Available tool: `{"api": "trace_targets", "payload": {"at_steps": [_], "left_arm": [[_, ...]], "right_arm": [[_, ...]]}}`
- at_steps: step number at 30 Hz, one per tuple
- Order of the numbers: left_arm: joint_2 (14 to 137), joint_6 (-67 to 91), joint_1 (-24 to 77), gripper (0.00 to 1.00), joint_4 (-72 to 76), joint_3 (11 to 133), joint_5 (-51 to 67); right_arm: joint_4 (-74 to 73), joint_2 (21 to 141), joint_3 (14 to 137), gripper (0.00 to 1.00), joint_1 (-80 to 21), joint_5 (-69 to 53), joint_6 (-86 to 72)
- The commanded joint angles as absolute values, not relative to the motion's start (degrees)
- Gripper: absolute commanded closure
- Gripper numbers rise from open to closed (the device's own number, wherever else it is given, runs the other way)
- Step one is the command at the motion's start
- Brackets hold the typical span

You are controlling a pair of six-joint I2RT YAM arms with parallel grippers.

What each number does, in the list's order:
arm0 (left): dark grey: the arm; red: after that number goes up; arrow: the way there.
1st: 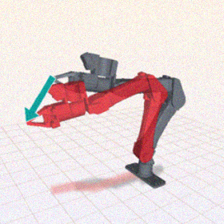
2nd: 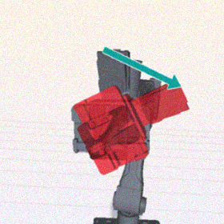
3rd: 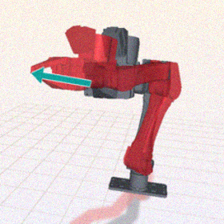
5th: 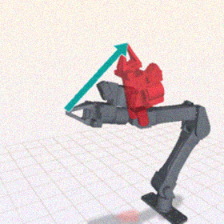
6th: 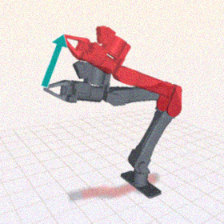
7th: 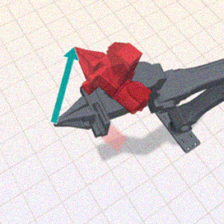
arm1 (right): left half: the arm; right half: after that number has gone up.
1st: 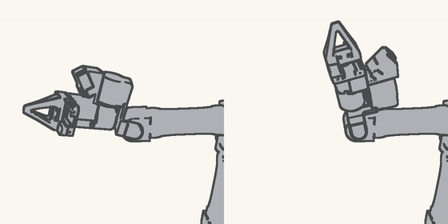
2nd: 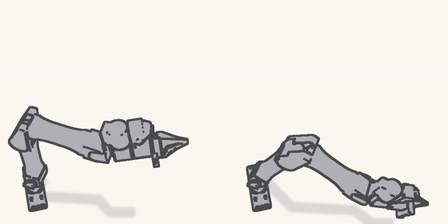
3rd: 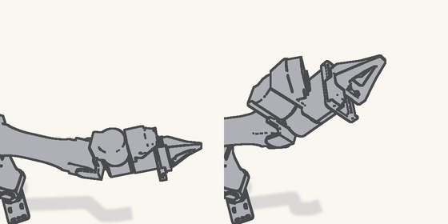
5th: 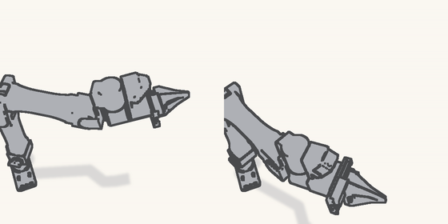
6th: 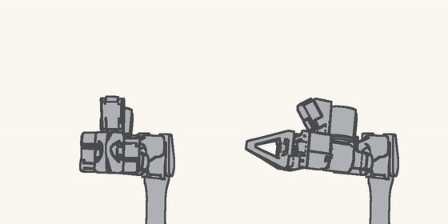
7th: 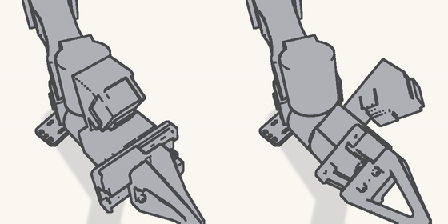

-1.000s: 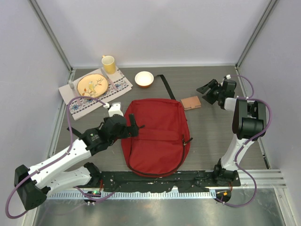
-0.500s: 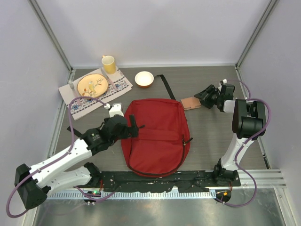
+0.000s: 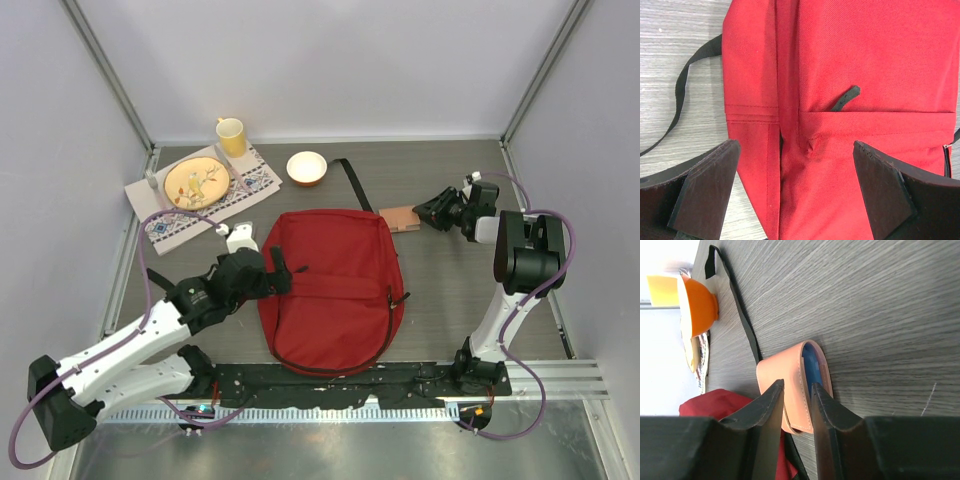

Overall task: Pack the student bag
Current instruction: Pick up the personal item from the center of the board.

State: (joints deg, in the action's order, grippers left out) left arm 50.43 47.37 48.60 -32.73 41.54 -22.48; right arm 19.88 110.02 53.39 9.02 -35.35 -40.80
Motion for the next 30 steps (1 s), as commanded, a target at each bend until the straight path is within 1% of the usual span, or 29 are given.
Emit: {"api": "trace_targets", "payload": {"at_steps": [1,12,13,14,15,17,19,24,30], "left_arm": [[49.57,48.34,48.43,0.0,-32.7,40.96,-22.85],[51.42,48.6,48.51,0.0,-32.08,41.31,-21.8],[51.5,48.69,48.43,0.0,-31.99,41.4,-21.8],[51.59,48.6,48.43,0.0,-31.91,41.31,-21.8],[51.77,48.69,48.43,0.0,-31.9,41.31,-21.71],[51.77,48.6,48.43,0.01,-31.9,41.31,-21.71],[51.68,48.69,48.43,0.0,-31.99,41.31,-21.71],[51.85,48.78,48.51,0.0,-31.64,40.87,-21.8],[53.08,48.78,48.43,0.0,-31.2,41.04,-21.53]], "right_arm": [[23.55,107.93,52.91,0.67,8.88,-37.7,-41.75],[24.43,108.81,52.47,0.68,8.88,-38.76,-42.36],[24.43,108.81,52.56,0.79,8.96,-38.85,-42.36],[24.35,108.98,52.65,0.82,8.96,-39.02,-42.28],[24.17,109.16,52.65,0.83,8.96,-39.02,-42.36],[24.08,109.51,52.73,0.76,8.96,-39.11,-42.36],[24.17,109.69,52.65,0.75,8.96,-39.2,-42.36],[24.96,110.39,52.38,0.73,8.88,-40.25,-43.15],[23.82,111.18,53.0,0.74,8.88,-41.57,-43.16]]}}
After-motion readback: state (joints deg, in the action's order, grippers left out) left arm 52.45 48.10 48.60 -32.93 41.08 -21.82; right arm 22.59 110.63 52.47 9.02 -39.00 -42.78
